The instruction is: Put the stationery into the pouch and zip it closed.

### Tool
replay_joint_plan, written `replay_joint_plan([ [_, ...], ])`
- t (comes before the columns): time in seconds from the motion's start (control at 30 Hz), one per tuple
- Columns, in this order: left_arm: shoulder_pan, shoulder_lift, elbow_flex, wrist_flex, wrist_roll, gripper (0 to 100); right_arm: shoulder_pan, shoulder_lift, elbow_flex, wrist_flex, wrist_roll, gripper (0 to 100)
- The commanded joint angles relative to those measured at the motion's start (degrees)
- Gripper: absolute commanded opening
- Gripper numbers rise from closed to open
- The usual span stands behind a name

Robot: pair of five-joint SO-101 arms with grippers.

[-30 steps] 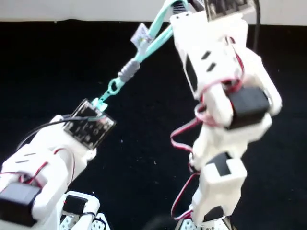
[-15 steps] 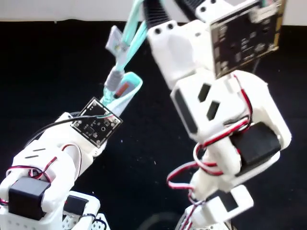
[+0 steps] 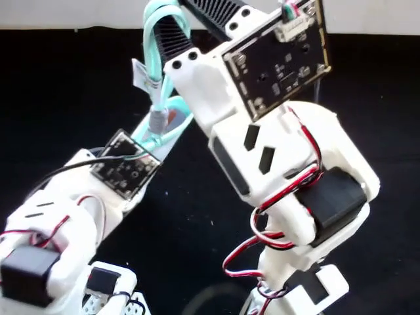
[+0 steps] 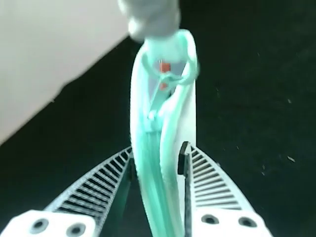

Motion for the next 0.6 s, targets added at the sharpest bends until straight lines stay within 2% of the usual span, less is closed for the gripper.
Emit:
replay_joint_plan([
  [0.0, -0.22, -0.13, -6.11, 1.41, 0.18, 17, -0.4, 0.13, -0.04, -1.54, 0.53, 0.7],
  [0.17, -0.13, -0.04, -7.69, 1.41, 0.18, 17, -0.48, 0.13, 0.04, -1.45, 0.44, 0.7],
  [0.3, 2.59, 0.04, -7.34, 1.58, 0.18, 17, -0.48, 0.13, 0.04, -1.45, 0.44, 0.7],
  [0.57, 2.51, -0.4, -5.23, 7.47, 0.44, 17, -0.48, 0.04, -0.13, -1.45, 0.35, 0.7],
])
